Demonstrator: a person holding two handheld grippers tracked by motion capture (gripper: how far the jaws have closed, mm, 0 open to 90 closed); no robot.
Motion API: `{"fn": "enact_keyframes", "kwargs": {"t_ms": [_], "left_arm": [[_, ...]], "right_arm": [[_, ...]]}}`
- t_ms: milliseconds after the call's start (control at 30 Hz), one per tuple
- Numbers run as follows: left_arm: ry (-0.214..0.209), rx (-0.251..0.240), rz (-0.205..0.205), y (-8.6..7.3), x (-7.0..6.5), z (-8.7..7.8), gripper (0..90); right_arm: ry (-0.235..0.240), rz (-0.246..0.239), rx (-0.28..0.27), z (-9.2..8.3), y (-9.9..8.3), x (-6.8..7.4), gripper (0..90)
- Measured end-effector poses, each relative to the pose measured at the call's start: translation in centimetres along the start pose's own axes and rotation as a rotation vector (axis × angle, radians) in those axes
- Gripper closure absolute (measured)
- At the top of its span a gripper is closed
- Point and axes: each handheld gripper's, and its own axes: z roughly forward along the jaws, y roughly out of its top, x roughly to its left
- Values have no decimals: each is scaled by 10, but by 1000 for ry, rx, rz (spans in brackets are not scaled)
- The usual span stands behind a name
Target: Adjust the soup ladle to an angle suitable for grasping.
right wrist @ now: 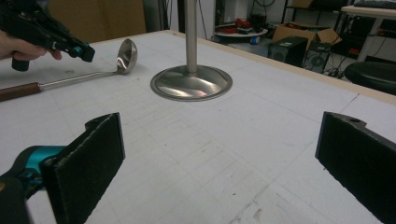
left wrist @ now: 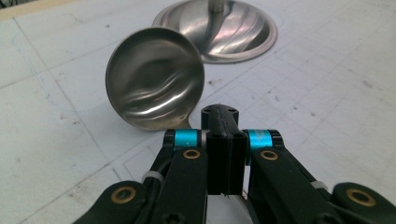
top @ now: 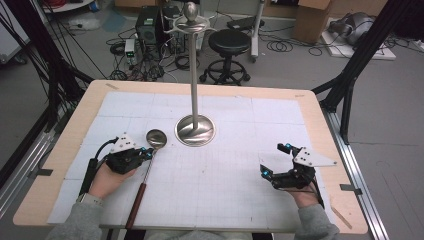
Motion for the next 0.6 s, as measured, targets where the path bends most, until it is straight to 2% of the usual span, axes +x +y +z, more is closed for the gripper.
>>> {"fn": "enact_keyframes", "kwargs": {"t_ms": [100, 200, 233, 300, 333, 400, 467, 600], "left_arm": [[4, 18, -10, 0, 2, 5, 895], [-3, 28, -1, 0, 2, 9, 895], [0, 53, 24, 0, 2, 12, 895], [-1, 62, 30, 1, 1, 14, 895], [3, 82, 53, 3, -1, 17, 895], [-8, 83, 66, 6, -4, 21, 895], [0, 95, 81, 7, -5, 26, 895], [4, 120, 68, 5, -2, 31, 895]], "right_arm": [[1, -1, 2, 0, 0, 0, 3], [2, 0, -1, 1, 0, 0, 3], [3, 0, 1, 1, 0, 0, 3], [4, 1, 2, 1, 0, 0, 3], [3, -5, 3, 1, 0, 0, 3], [4, -5, 3, 1, 0, 0, 3], [3, -4, 3, 1, 0, 0, 3], [3, -2, 6, 2, 0, 0, 3]]}}
